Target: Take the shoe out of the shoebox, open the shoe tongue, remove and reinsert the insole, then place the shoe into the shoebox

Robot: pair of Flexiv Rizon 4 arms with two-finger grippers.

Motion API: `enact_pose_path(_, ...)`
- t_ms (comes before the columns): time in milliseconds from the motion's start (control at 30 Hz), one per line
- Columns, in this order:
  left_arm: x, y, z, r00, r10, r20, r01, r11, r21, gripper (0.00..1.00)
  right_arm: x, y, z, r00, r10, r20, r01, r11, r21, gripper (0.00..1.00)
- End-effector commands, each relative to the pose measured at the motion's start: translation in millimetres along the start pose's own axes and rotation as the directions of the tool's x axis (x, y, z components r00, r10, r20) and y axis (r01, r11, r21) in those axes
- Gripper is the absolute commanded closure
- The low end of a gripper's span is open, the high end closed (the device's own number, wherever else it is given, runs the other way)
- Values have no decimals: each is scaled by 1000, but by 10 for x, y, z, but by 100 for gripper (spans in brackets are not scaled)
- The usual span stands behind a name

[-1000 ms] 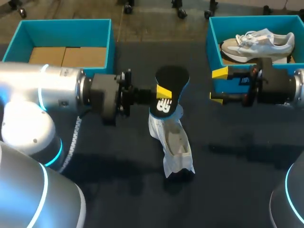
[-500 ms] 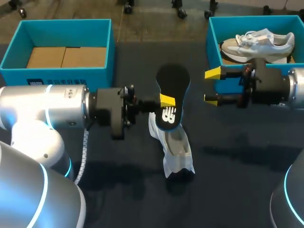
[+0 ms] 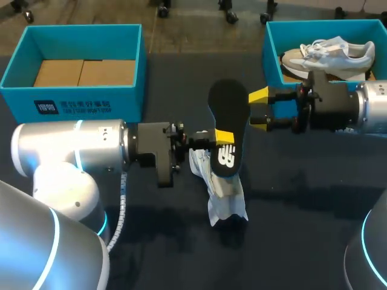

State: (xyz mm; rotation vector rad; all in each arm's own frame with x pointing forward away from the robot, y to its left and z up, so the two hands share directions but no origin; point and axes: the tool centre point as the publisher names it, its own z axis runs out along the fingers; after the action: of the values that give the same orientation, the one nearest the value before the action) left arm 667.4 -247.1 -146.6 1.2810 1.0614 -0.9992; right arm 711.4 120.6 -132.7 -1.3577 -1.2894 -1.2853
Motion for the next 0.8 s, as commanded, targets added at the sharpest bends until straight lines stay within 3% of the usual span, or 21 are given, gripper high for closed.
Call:
enact_pose_path(33, 39, 6, 198, 1000, 10, 14, -9, 1000, -11, 100, -27, 5, 65, 1000, 9, 3, -9, 1000, 7, 50)
enact_pose_path(200, 52, 1, 253, 1000, 21, 15, -21, 1000, -3, 100, -46, -7, 108, 1000, 15, -2, -15, 1000, 21, 54)
enact_pose_path(400, 48, -27, 271, 1000, 24, 17, -24, 1000, 0, 100, -70, -13, 113, 1000, 24, -9, -24, 999, 24, 65)
enact_pose_path(467, 39, -39, 283, 999, 31, 19, -31, 999, 10, 100, -80, -10, 115, 1000, 26, -12, -26, 999, 25, 74)
enact_pose_path(567, 16, -50, 298, 999, 28, 19, -28, 1000, 7, 100, -91, -5, 115, 1000, 27, -14, -27, 999, 27, 100)
enact_pose_path(733, -11, -53, 286, 1000, 27, 14, -27, 1000, 6, 100, -101, -2, 103, 999, 29, -15, -28, 999, 33, 100)
enact_pose_path(767, -16, -56, 266, 1000, 19, 7, -19, 1000, 13, 98, -107, 0, 92, 999, 26, -19, -25, 999, 32, 100)
enact_pose_path(800, -16, -58, 257, 1000, 19, 3, -19, 1000, 14, 81, -111, 2, 87, 999, 26, -20, -25, 999, 32, 100)
